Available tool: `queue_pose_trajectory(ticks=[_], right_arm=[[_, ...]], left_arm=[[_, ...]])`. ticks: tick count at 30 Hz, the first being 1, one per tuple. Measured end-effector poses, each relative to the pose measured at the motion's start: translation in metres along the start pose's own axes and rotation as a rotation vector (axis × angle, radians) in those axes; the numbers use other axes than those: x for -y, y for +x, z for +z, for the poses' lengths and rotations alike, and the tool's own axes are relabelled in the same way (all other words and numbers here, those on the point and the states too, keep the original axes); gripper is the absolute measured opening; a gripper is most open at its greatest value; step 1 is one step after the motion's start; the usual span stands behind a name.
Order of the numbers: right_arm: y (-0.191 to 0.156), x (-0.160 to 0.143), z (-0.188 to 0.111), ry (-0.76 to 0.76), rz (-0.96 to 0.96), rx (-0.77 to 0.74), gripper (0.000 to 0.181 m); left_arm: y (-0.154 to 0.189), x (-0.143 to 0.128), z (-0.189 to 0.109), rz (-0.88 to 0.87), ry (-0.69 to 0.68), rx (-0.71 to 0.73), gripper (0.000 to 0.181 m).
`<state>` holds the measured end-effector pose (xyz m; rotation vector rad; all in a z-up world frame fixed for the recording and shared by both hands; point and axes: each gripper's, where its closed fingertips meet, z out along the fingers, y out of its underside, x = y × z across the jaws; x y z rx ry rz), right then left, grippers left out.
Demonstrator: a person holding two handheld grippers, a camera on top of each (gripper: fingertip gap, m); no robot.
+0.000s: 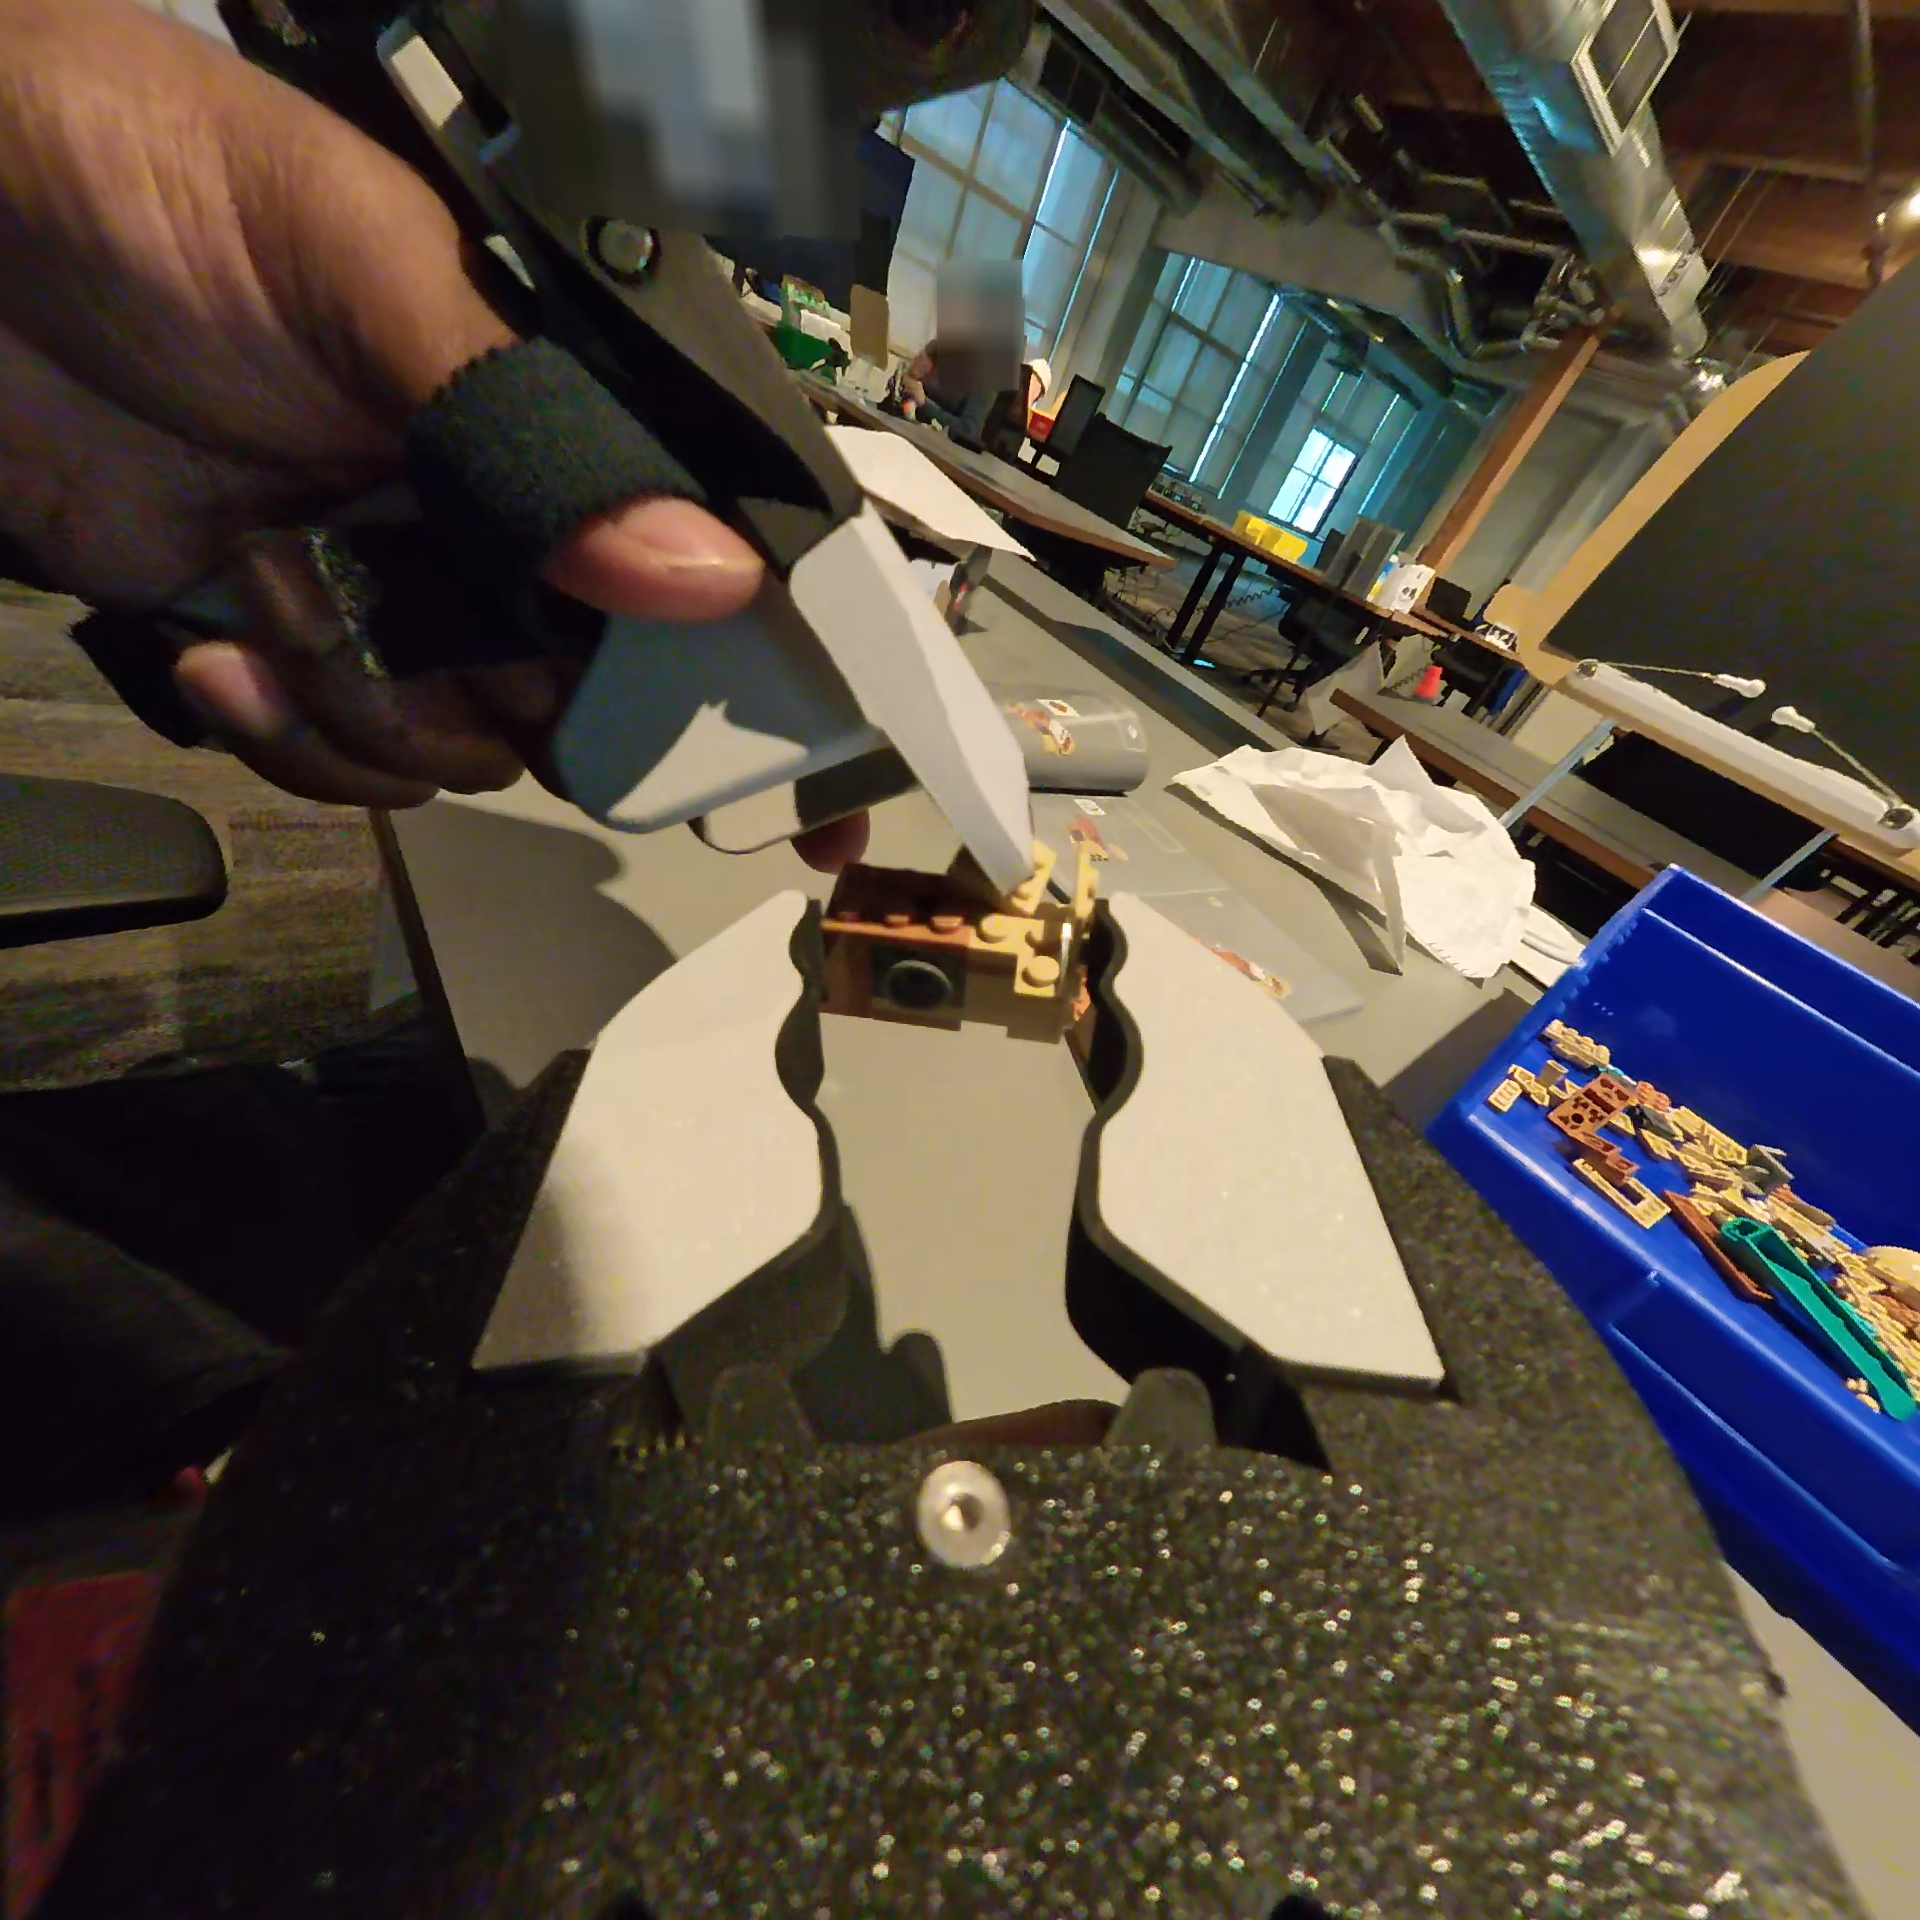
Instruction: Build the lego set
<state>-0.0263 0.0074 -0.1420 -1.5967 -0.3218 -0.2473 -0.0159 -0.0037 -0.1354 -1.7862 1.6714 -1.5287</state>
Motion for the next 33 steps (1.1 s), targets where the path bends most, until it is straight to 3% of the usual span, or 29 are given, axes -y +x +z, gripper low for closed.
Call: queue_pose_trajectory(ticks=[8,18,28,33], right_arm=[[0.0,0.001,0.0,0.009,-0.002,-0.001,0.048],[0.004,0.001,-0.001,0.011,0.007,-0.022,0.048],[0.008,0.002,-0.002,0.016,0.017,-0.054,0.048],[0.008,0.003,-0.002,0.024,0.02,-0.061,0.048]], left_arm=[[-0.001,0.003,0.0,-0.011,0.032,0.007,0.012],[0.002,0.012,0.002,-0.089,0.174,-0.022,0.004],[0.001,0.021,0.001,-0.354,0.395,-0.141,0.004],[0.007,0.019,0.004,-0.265,0.354,-0.116,0.004]])
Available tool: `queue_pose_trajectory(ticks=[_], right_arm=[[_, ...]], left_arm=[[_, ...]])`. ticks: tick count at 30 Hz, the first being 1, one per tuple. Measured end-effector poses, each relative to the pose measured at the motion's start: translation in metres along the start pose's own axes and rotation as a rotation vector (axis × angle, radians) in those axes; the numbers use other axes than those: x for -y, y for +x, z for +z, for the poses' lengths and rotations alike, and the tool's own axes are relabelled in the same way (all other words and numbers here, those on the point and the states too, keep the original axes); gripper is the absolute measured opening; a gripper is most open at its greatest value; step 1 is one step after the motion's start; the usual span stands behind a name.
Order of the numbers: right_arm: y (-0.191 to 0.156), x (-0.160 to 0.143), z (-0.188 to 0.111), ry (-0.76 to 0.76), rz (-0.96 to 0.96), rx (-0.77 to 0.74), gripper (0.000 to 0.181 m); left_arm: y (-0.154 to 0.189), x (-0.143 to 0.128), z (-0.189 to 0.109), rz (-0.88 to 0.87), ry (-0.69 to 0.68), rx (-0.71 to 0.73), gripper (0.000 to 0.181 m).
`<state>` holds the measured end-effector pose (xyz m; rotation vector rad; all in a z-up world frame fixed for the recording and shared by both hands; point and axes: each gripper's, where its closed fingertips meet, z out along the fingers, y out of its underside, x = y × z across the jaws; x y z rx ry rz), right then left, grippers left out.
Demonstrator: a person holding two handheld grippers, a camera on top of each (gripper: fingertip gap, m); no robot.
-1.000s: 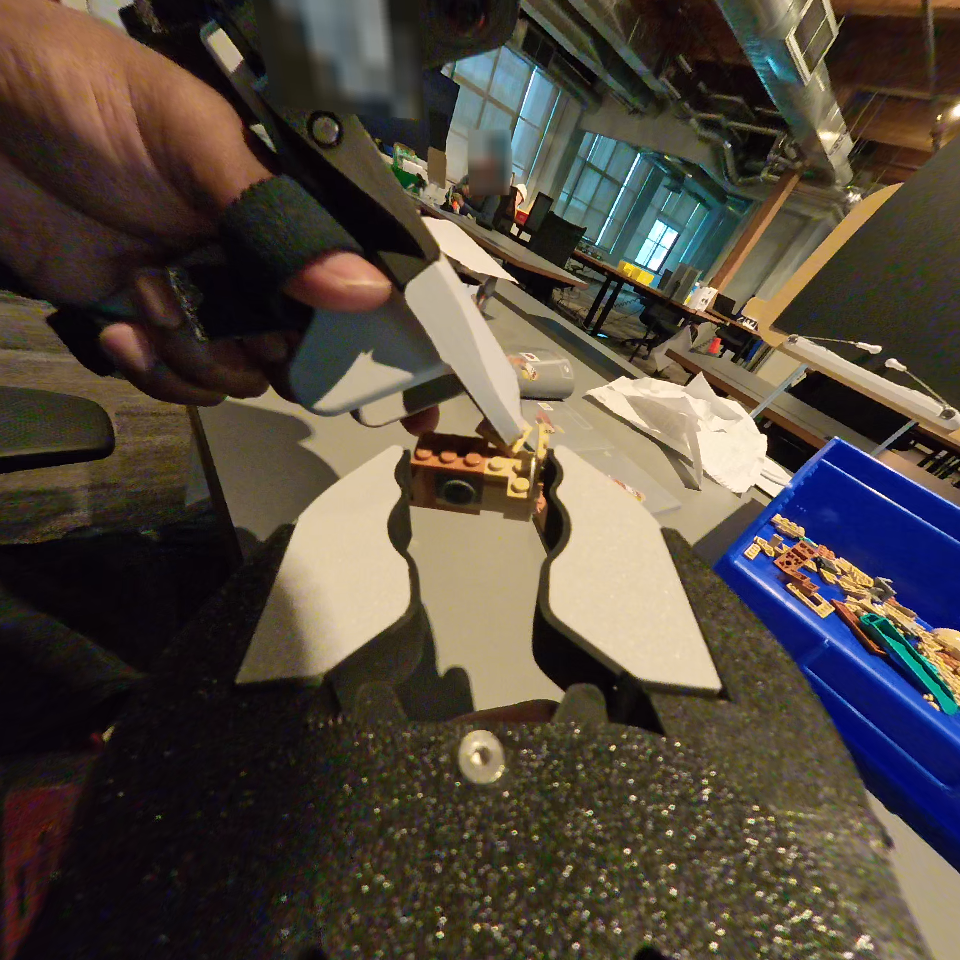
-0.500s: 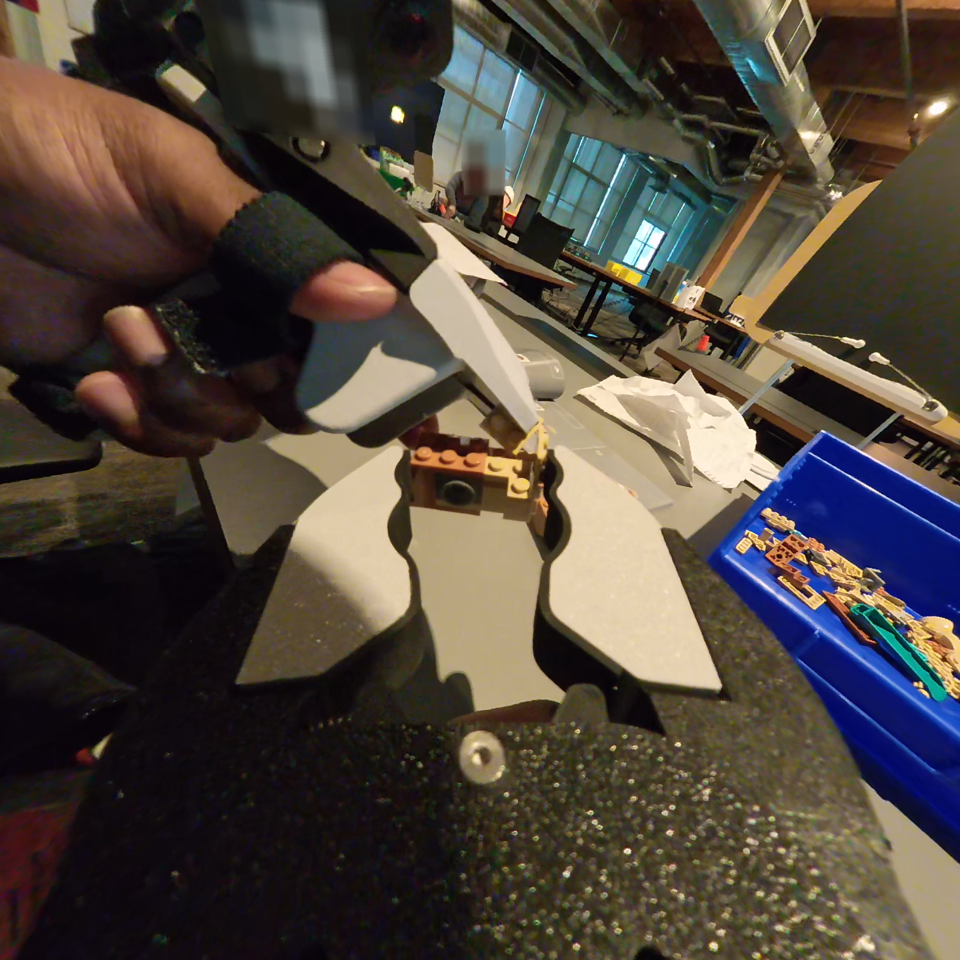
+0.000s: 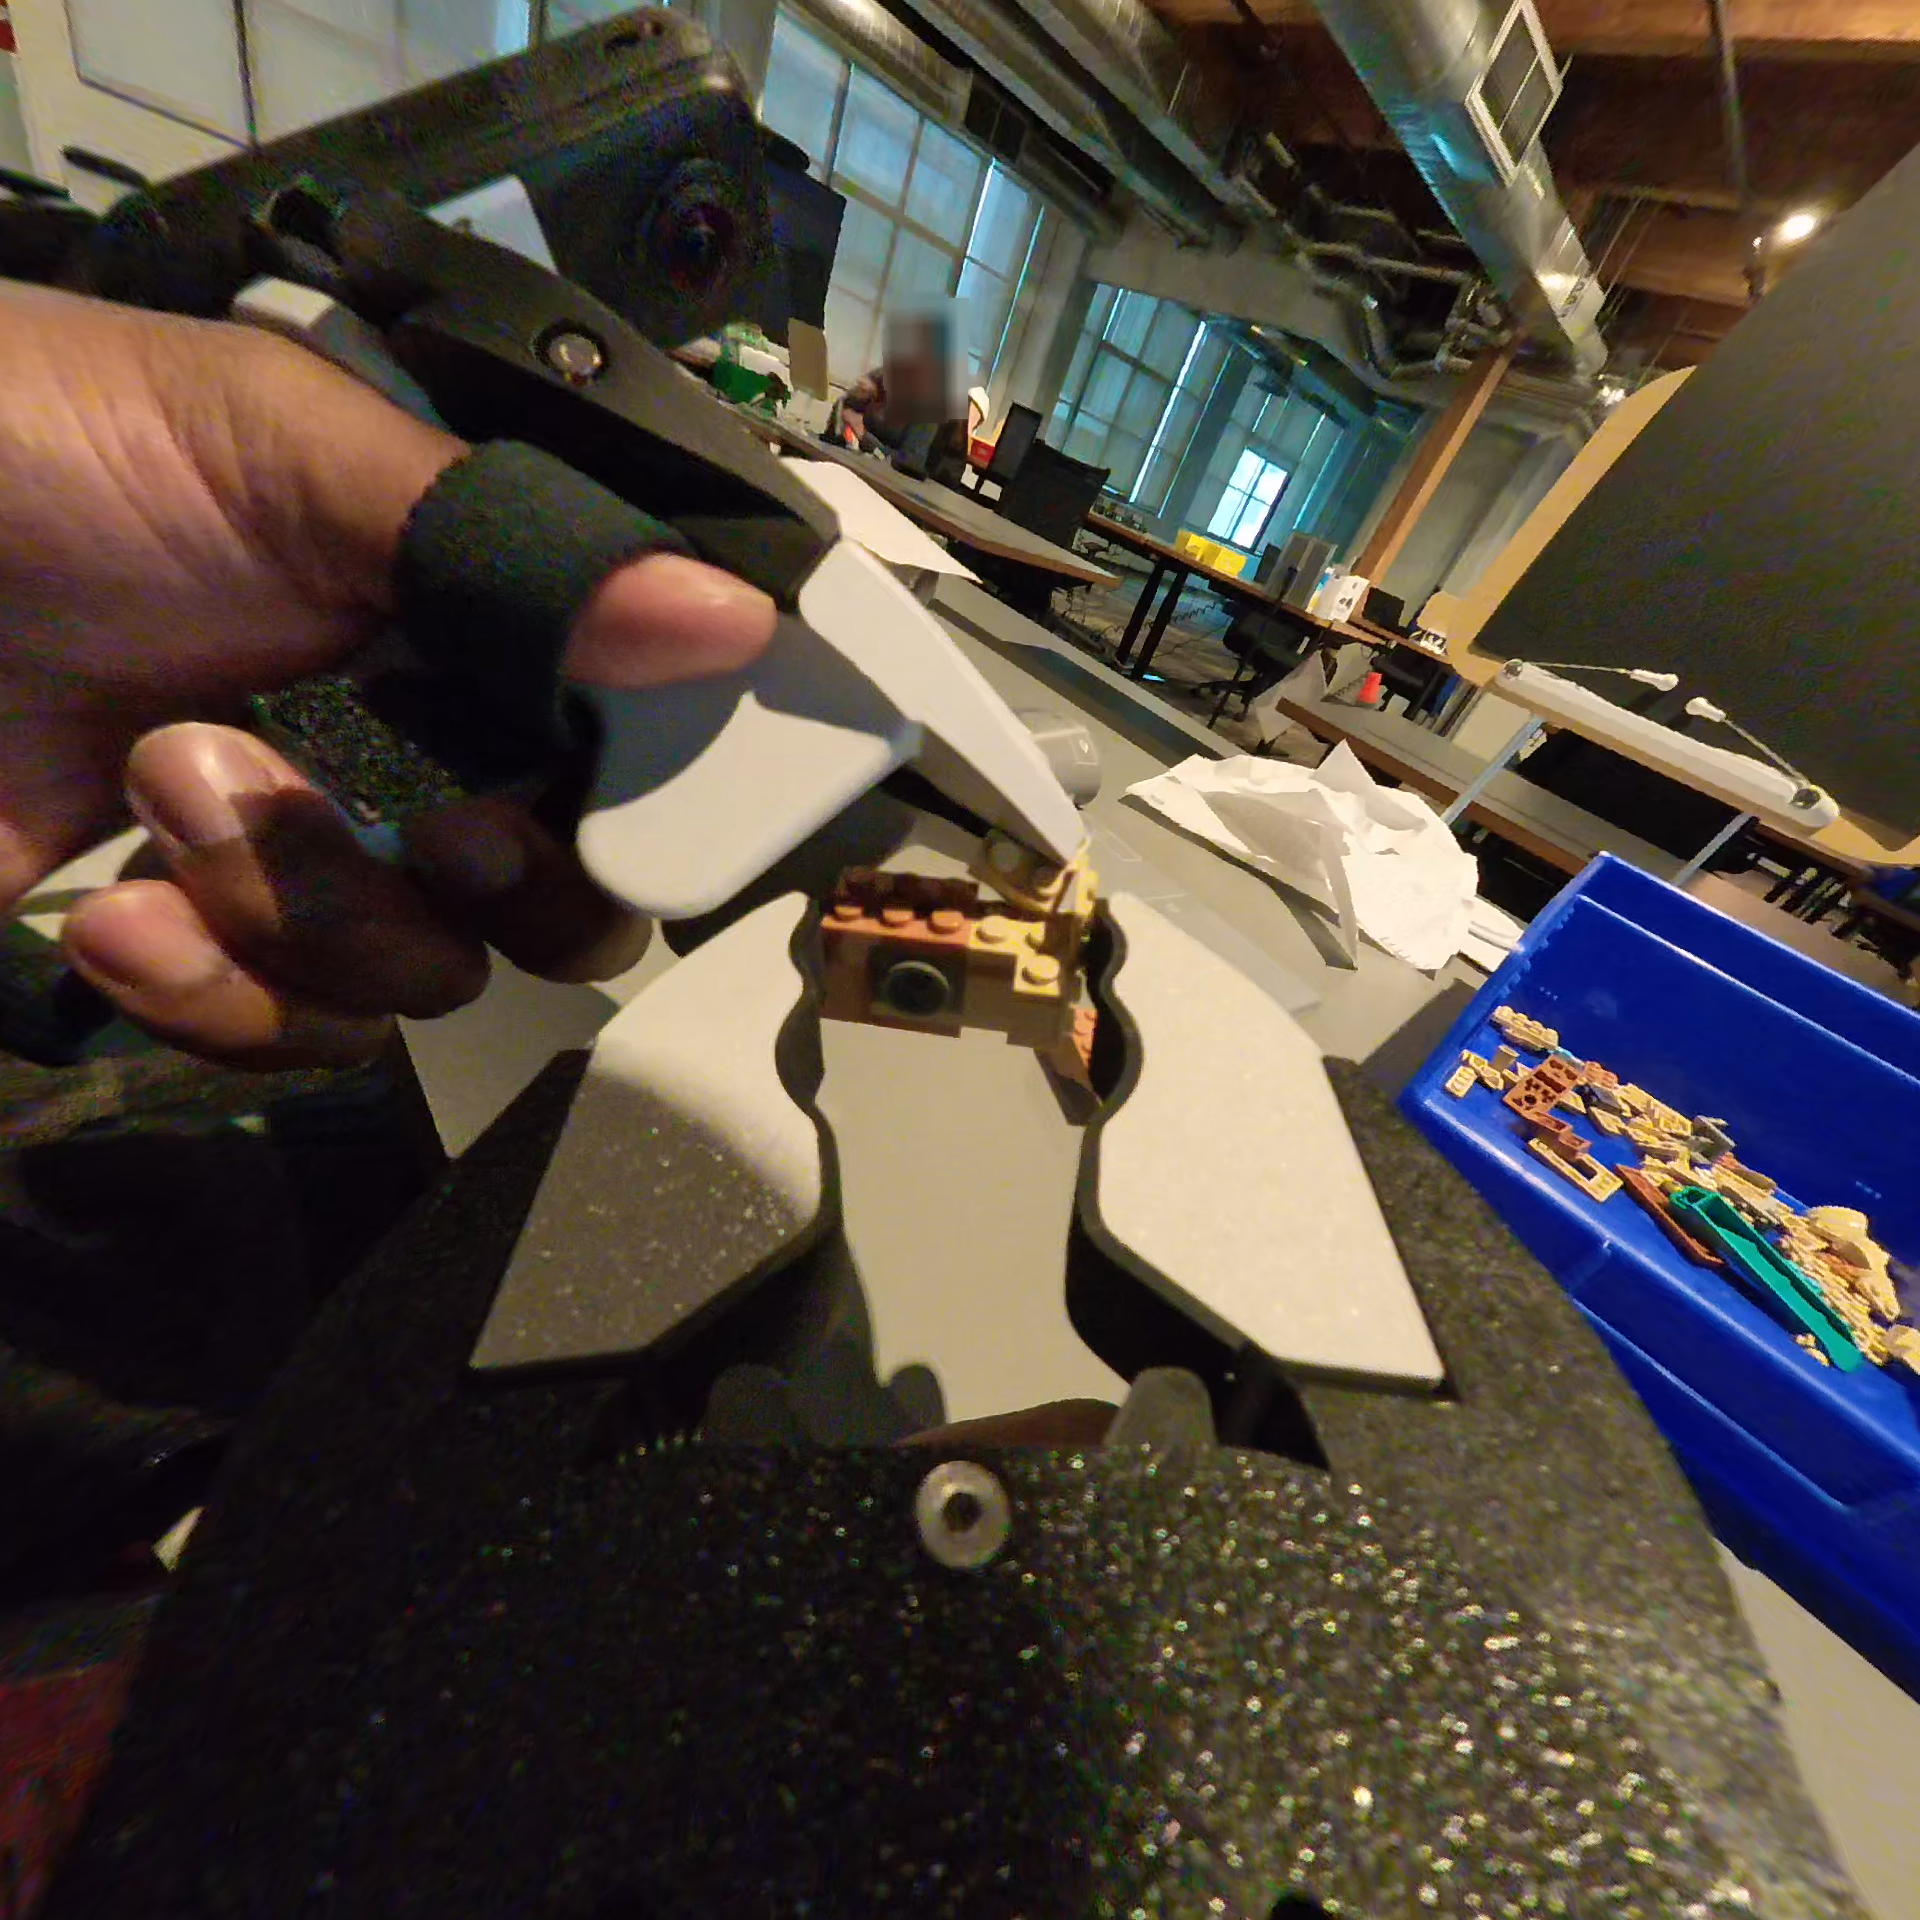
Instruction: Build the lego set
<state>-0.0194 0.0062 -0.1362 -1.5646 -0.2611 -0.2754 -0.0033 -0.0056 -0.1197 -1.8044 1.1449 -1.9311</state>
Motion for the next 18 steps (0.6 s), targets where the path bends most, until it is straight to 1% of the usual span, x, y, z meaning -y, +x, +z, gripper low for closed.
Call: queue_pose_trajectory(ticks=[11,18], right_arm=[[0.0006,0.0017,-0.001,0.012,0.004,-0.002,0.048],[0.0001,0.0034,-0.0016,0.024,0.008,0.002,0.048]], left_arm=[[0.0002,-0.0017,0.0002,0.102,-0.056,0.052,0.005],[-0.0002,-0.0022,-0.0008,0.256,-0.103,0.119,0.007]])
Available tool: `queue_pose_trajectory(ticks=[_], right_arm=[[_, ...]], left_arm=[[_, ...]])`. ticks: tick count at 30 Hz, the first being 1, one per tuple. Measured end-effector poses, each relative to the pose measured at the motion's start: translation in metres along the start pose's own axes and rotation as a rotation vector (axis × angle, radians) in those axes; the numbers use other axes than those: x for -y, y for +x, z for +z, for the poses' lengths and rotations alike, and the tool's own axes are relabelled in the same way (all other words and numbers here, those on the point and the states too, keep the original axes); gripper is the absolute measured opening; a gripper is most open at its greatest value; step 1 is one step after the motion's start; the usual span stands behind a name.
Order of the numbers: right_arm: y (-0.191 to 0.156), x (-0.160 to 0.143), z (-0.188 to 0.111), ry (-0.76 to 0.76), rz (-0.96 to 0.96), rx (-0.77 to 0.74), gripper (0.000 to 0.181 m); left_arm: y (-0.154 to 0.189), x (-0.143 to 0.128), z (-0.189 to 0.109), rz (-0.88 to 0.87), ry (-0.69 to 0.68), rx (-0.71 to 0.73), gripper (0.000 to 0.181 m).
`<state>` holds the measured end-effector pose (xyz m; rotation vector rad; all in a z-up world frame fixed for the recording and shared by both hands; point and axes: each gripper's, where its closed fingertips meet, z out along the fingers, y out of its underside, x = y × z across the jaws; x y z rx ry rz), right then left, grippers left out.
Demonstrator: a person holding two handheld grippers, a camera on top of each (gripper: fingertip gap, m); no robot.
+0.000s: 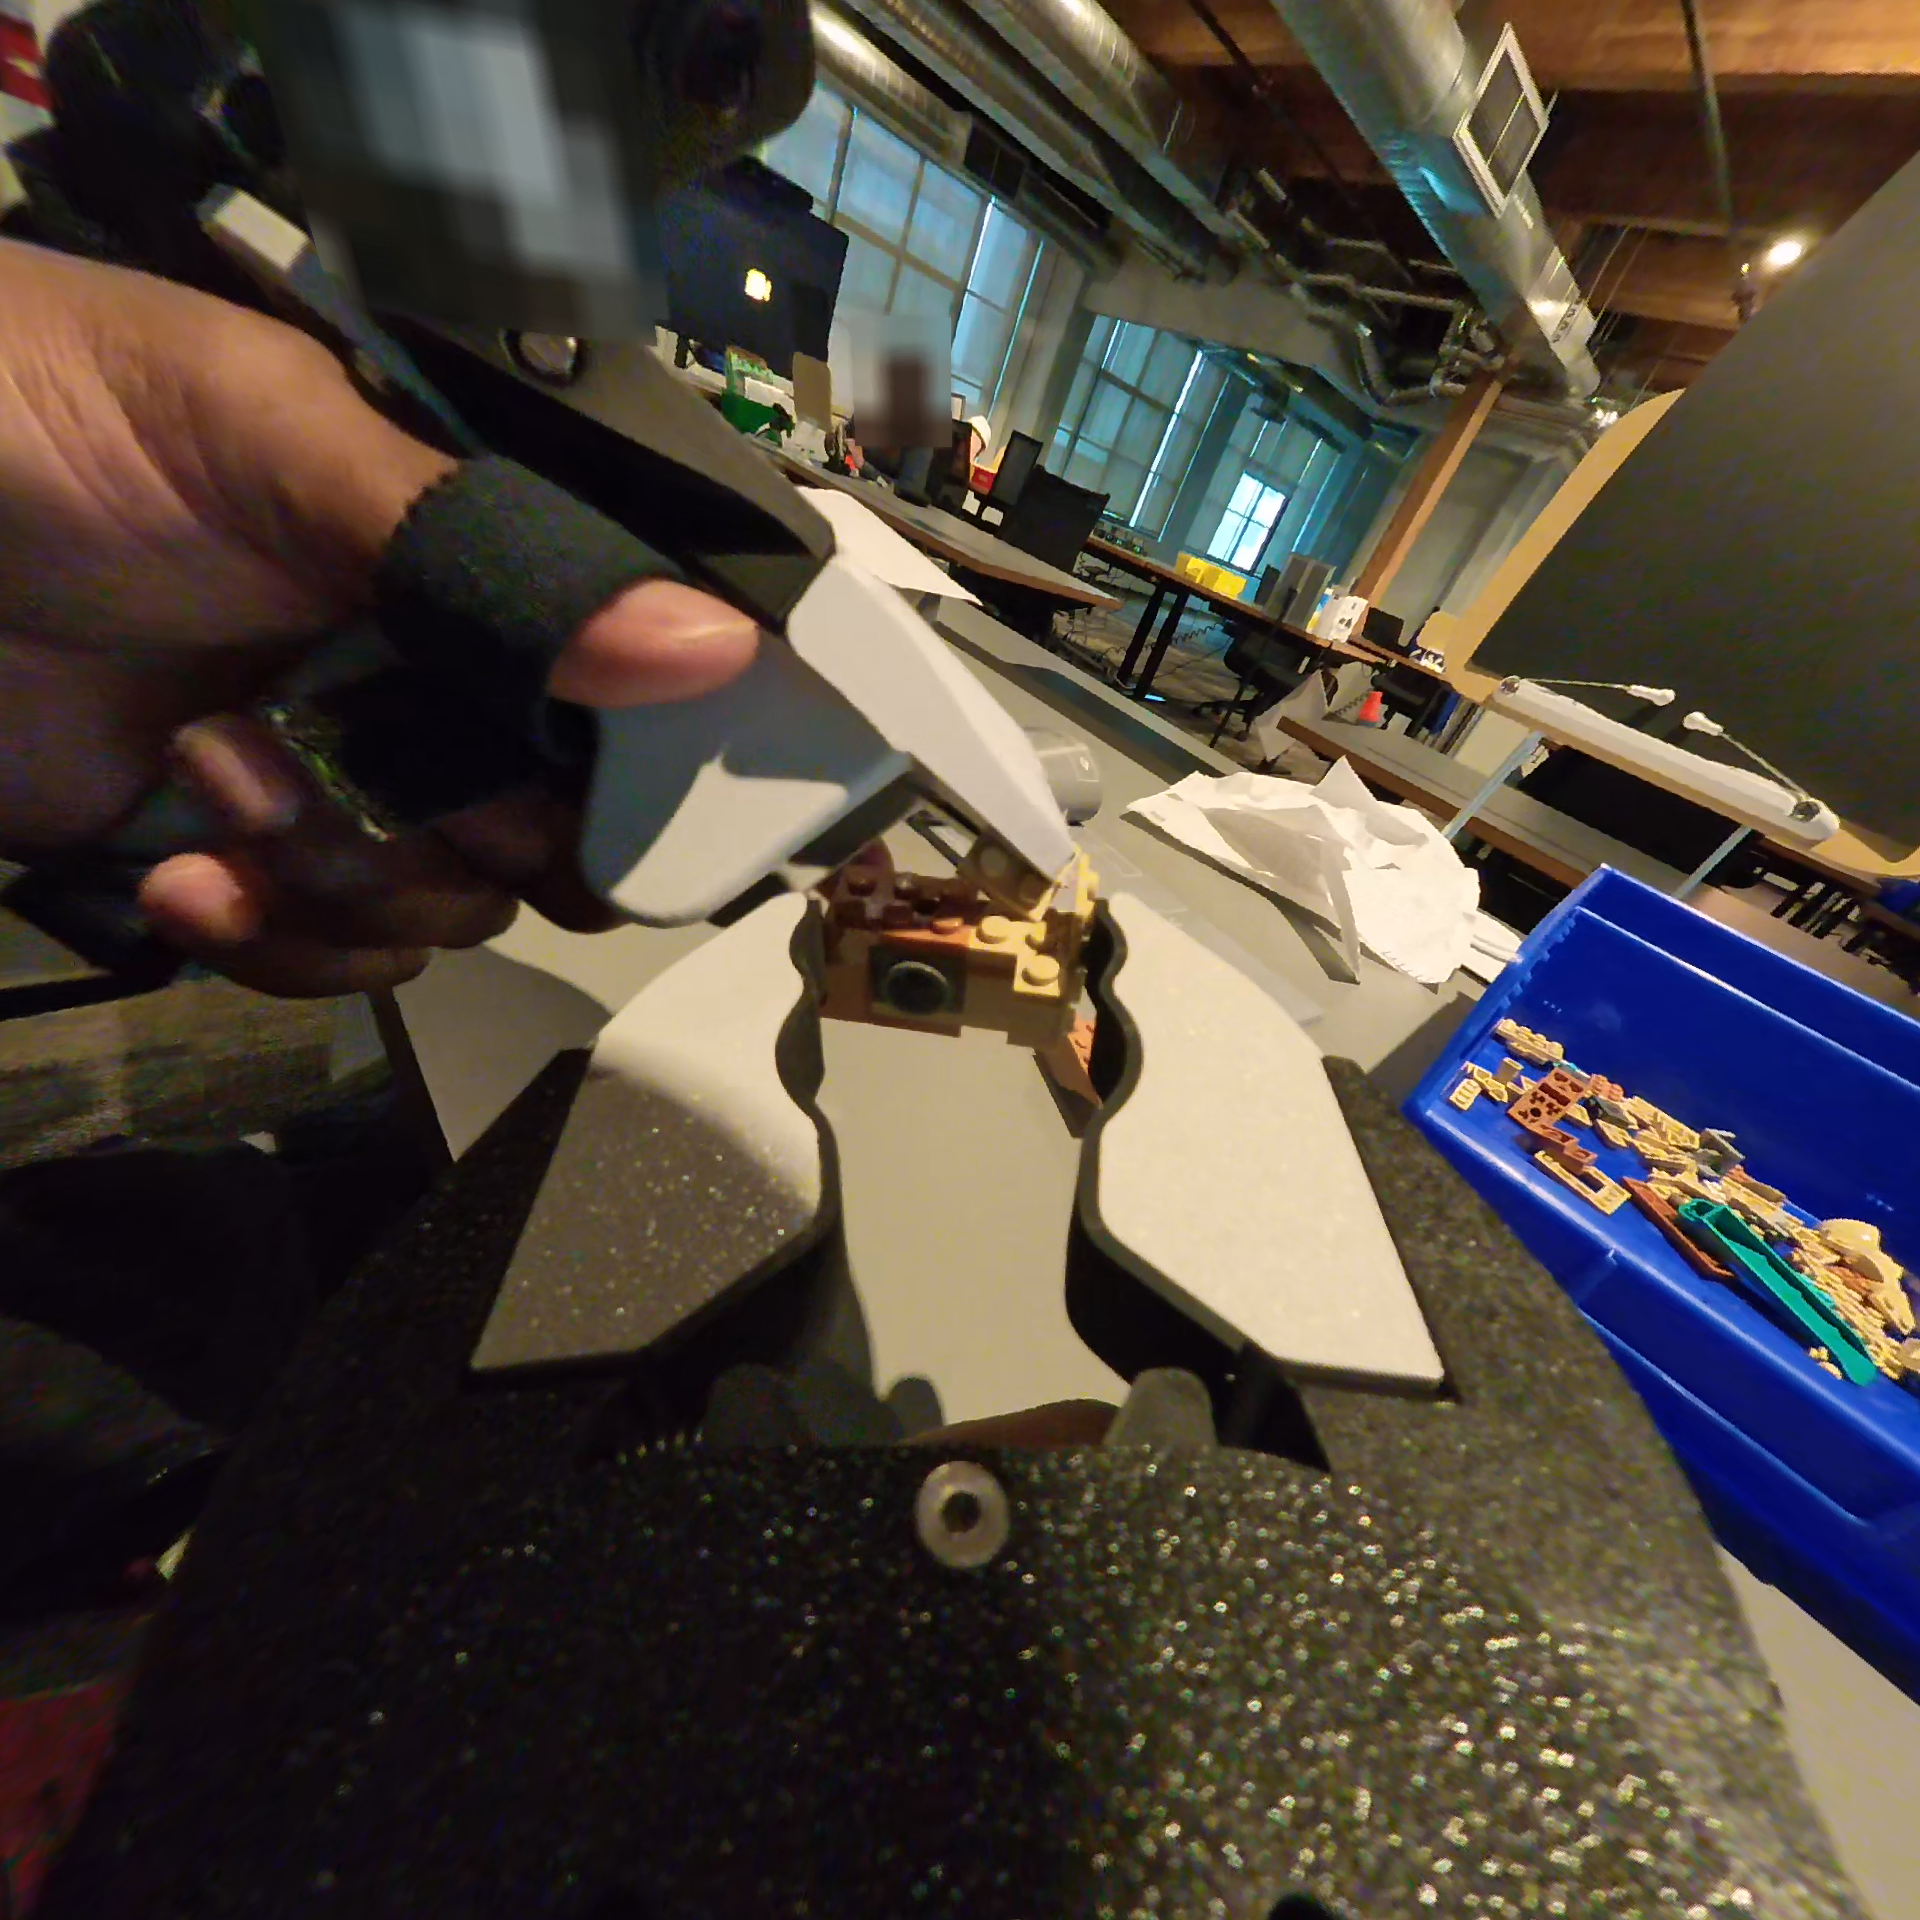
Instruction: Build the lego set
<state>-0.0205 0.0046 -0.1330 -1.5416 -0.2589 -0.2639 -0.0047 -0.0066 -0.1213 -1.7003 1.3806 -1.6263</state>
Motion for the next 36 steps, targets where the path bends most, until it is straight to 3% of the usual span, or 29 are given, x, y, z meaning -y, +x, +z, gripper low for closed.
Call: queue_pose_trajectory(ticks=[11,21,26,31,36], right_arm=[[-0.001,0.001,0.0,0.008,0.002,0.005,0.049],[-0.002,0.001,-0.001,0.003,0.009,0.014,0.048],[0.006,-0.01,-0.004,-0.063,0.062,0.048,0.048],[0.022,-0.021,-0.009,-0.11,0.123,0.078,0.048],[0.03,-0.024,-0.009,-0.118,0.114,0.056,0.048]], left_arm=[[-0.002,0.003,-0.004,0.256,-0.04,0.105,0.008],[-0.005,0.004,-0.004,0.241,-0.042,0.073,0.0],[-0.036,0.007,-0.009,0.195,-0.055,0.115,0.007],[-0.086,-0.02,-0.01,0.355,-0.279,0.216,0.014],[-0.125,-0.038,0.007,0.504,-0.471,0.306,0.018]])
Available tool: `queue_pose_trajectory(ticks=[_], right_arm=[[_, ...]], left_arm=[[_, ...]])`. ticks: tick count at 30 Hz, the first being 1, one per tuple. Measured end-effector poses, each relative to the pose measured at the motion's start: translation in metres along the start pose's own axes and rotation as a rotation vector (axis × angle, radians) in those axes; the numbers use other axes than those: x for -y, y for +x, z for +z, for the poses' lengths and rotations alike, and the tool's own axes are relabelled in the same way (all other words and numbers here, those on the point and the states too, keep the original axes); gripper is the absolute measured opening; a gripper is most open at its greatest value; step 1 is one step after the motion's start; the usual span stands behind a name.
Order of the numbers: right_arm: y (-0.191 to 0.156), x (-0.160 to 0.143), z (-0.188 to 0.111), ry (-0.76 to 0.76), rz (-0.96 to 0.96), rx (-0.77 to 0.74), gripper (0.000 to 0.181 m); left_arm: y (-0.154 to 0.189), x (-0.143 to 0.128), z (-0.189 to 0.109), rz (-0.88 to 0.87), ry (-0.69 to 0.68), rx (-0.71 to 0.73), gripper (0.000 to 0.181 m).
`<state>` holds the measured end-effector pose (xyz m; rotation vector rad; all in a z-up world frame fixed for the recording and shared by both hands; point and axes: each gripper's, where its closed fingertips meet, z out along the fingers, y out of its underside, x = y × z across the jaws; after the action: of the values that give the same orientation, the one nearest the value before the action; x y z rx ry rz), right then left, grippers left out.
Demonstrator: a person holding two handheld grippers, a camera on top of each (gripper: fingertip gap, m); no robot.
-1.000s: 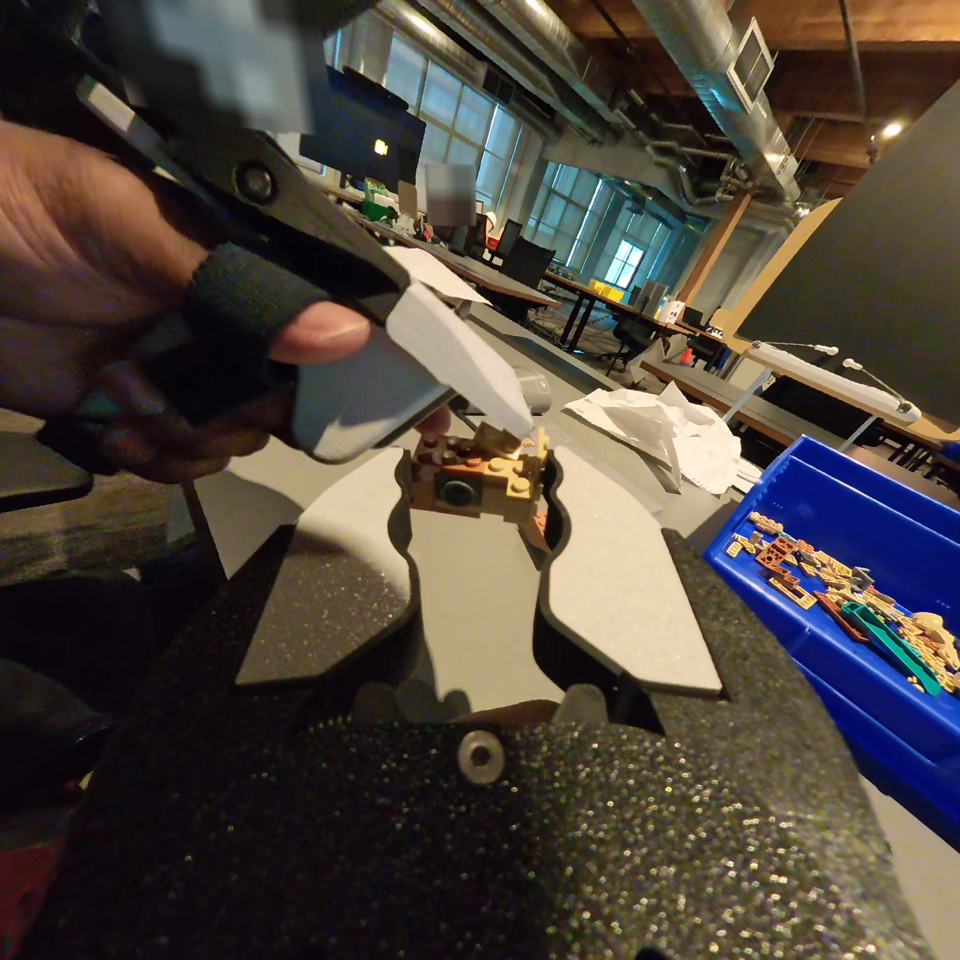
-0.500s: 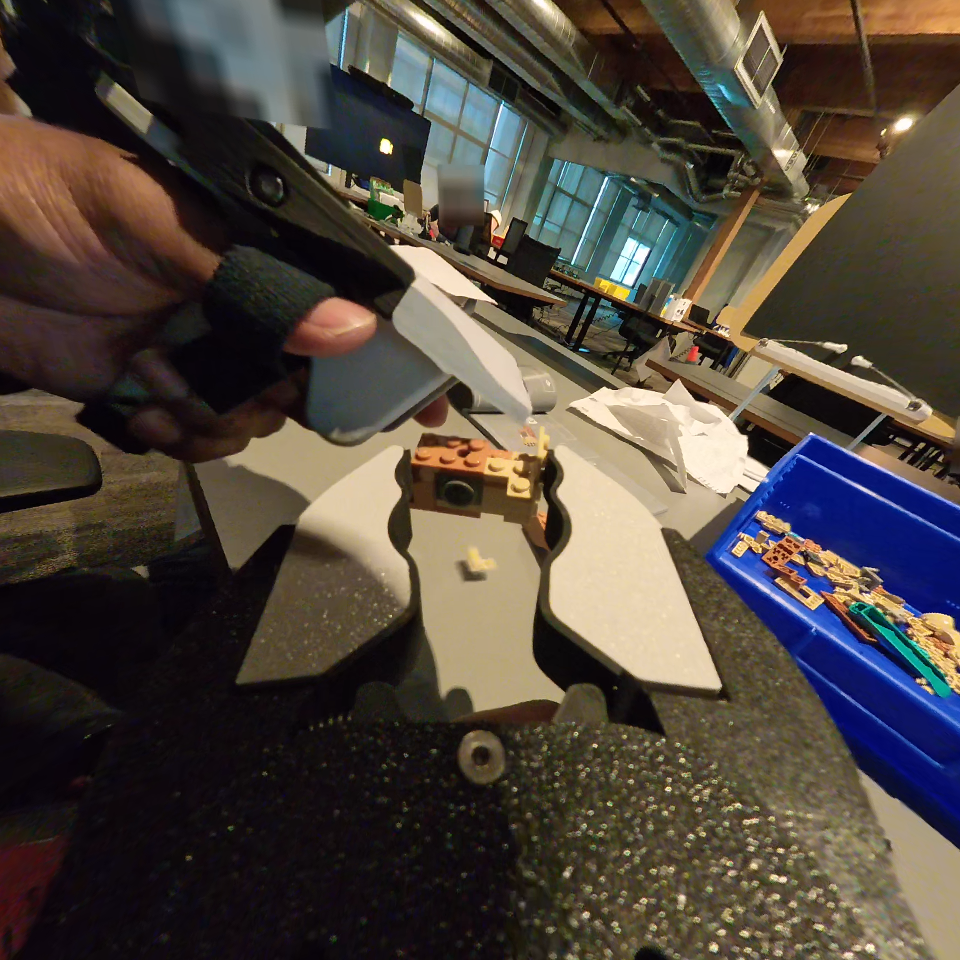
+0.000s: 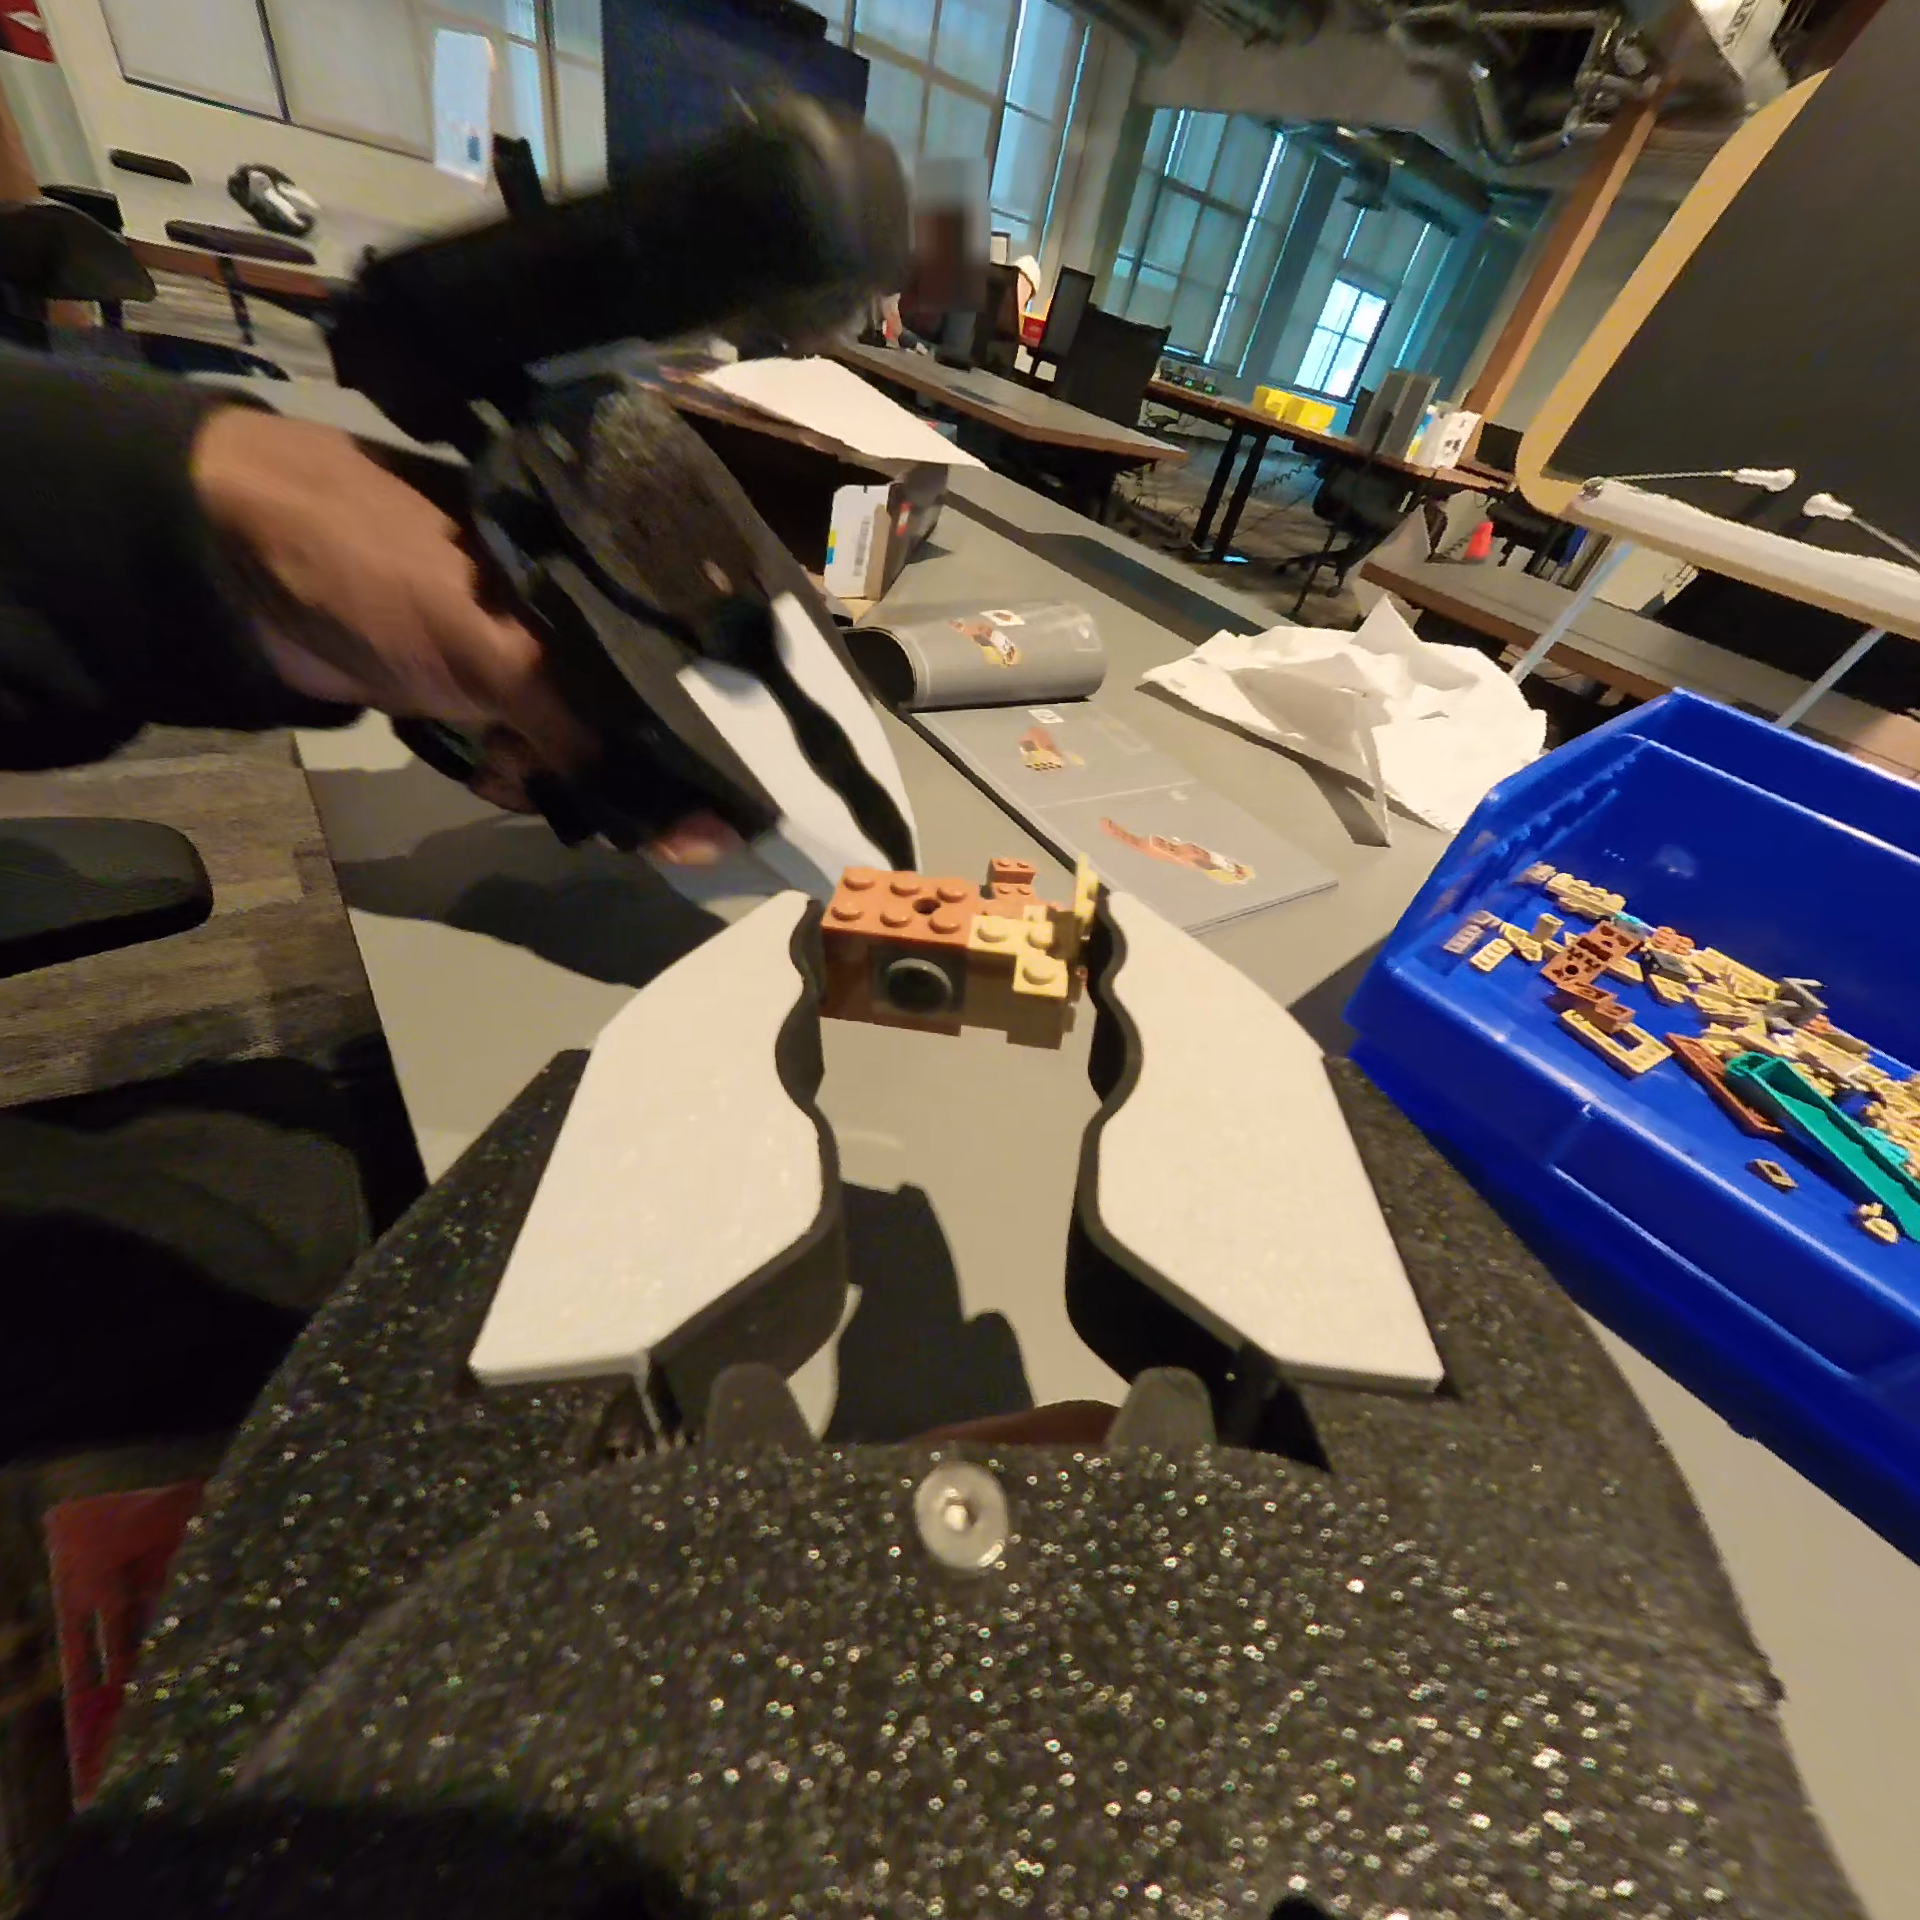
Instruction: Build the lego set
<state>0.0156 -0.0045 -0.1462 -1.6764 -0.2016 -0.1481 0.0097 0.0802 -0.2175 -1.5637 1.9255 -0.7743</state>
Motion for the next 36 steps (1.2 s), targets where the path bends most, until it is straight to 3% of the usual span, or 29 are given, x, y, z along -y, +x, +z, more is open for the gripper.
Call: queue_pose_trajectory(ticks=[4,9,13,16,21,24,30,36], right_arm=[[0.001,0.0,0.0,0.0,-0.01,-0.006,0.048],[0.003,0.001,-0.001,0.01,-0.002,-0.01,0.048],[0.004,0.002,-0.002,0.02,0.002,-0.013,0.048],[0.005,0.003,-0.002,0.027,0.01,-0.018,0.048],[0.007,0.004,-0.003,0.036,0.016,-0.027,0.048],[0.007,0.004,-0.004,0.039,0.012,-0.031,0.048],[0.009,0.005,-0.005,0.047,0.023,-0.033,0.048],[0.009,0.004,-0.005,0.048,0.027,-0.033,0.048]], left_arm=[[0.002,-0.006,0.023,0.001,-0.087,0.012,0.022],[-0.006,-0.001,0.029,-0.027,-0.085,0.08,0.022],[-0.001,0.001,0.032,-0.018,-0.078,0.034,0.011],[0.003,0.002,0.03,0.159,-0.07,0.058,0.01],[-0.005,0.009,0.012,0.818,-0.076,0.33,0.011],[0.005,0.012,0.003,1.113,-0.063,0.384,0.011],[0.023,0.02,-0.014,1.279,0.016,0.377,0.018],[0.029,0.021,-0.022,1.264,0.038,0.334,0.027]])
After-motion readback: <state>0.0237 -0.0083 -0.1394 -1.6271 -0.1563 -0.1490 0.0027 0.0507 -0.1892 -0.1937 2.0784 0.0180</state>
